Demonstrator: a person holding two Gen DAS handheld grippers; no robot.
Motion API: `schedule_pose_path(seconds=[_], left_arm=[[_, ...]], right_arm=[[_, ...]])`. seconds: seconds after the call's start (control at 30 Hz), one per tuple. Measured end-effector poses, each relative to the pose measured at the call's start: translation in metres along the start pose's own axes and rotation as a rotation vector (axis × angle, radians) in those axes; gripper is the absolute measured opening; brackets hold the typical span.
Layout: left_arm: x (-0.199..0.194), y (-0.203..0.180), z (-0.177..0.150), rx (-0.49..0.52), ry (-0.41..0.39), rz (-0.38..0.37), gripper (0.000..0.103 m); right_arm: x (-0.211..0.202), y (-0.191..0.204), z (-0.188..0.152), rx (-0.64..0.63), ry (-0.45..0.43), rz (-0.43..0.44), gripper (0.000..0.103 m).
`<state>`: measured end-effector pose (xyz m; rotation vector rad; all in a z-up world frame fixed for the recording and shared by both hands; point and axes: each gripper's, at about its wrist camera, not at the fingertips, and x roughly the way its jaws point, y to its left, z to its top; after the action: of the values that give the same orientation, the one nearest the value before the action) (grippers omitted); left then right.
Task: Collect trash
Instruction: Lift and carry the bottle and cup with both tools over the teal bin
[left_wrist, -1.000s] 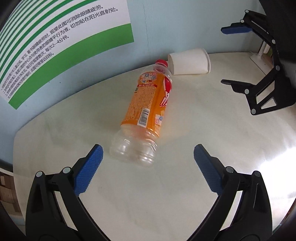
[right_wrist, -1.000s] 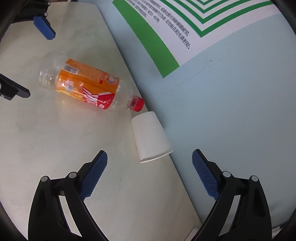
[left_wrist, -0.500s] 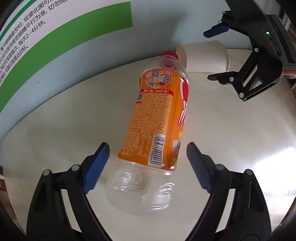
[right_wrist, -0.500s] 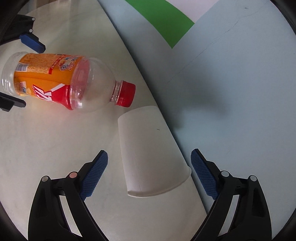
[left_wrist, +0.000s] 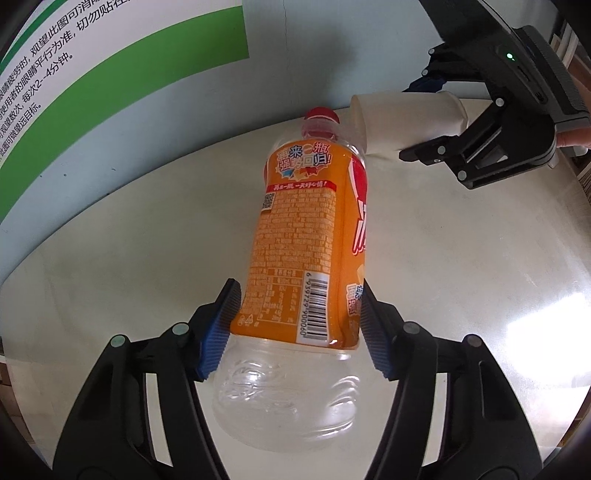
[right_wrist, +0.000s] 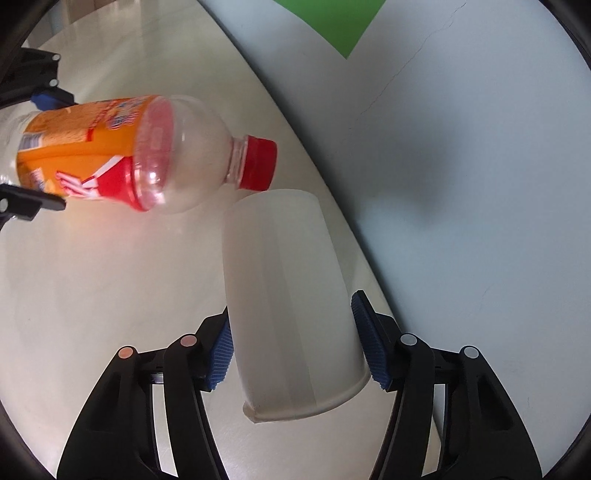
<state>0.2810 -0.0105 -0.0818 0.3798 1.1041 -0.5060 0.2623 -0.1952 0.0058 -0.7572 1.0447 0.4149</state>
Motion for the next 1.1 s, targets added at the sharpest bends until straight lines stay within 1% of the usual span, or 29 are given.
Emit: schedule_pose_path(seconds=[0.07,0.23,0.33,0.53,0.63,0.67,0.7,0.73,0.77,0.8,0.83,0.9,0.97,1.0,1.03,1.07,1.1], left_arm=[[-0.005,-0.001,-0.004,-0.005,-0.002,-0.001,0.060],[-0.021,-0.010,-0.014,-0.004,-0.012,0.028,0.058],[-0.036,-0.014,-0.020,-0.014,-0.031,0.040,0.058],[-0.085,-0.017,-0.040,-0.047,-0.094,0.085,0.057],[-0.110,-0.018,-0.056,-0.078,-0.121,0.115,0.056],[-0.119,-0.018,-0.063,-0.088,-0.130,0.127,0.054],[-0.129,-0.017,-0.070,-0.102,-0.136,0.140,0.050],[-0.141,-0.015,-0.083,-0.118,-0.144,0.154,0.043],[-0.151,-0.013,-0.093,-0.137,-0.148,0.167,0.028],[-0.159,-0.011,-0.104,-0.158,-0.142,0.171,0.025],[-0.164,-0.008,-0.115,-0.181,-0.137,0.169,0.026],[-0.159,0.004,-0.136,-0.216,-0.133,0.191,0.027],[-0.147,0.010,-0.164,-0.273,-0.094,0.194,0.027],[-0.144,0.013,-0.174,-0.293,-0.083,0.199,0.030],[-0.142,0.013,-0.184,-0.307,-0.081,0.207,0.039],[-0.139,0.013,-0.194,-0.323,-0.078,0.199,0.061],[-0.137,0.012,-0.198,-0.330,-0.081,0.197,0.070]], right_arm=[[-0.010,0.000,-0.003,0.026,-0.019,0.023,0.059],[-0.041,0.006,-0.014,0.068,-0.075,0.039,0.059],[-0.061,0.011,-0.021,0.091,-0.102,0.053,0.059],[-0.099,0.025,-0.029,0.084,-0.170,0.087,0.059],[-0.117,0.043,-0.025,0.062,-0.205,0.112,0.059],[-0.123,0.049,-0.021,0.053,-0.220,0.122,0.059],[-0.129,0.056,-0.017,0.037,-0.237,0.131,0.059],[-0.138,0.067,-0.016,0.019,-0.250,0.142,0.059],[-0.143,0.075,-0.011,0.000,-0.263,0.153,0.059],[-0.147,0.084,-0.004,-0.025,-0.278,0.168,0.059],[-0.148,0.098,0.000,-0.050,-0.290,0.181,0.059],[-0.152,0.118,0.013,-0.095,-0.304,0.202,0.059],[-0.155,0.136,0.024,-0.116,-0.309,0.228,0.059],[-0.156,0.142,0.025,-0.121,-0.310,0.237,0.059],[-0.156,0.149,0.025,-0.128,-0.310,0.242,0.059],[-0.157,0.156,0.026,-0.130,-0.306,0.258,0.059],[-0.156,0.160,0.028,-0.133,-0.303,0.268,0.059]])
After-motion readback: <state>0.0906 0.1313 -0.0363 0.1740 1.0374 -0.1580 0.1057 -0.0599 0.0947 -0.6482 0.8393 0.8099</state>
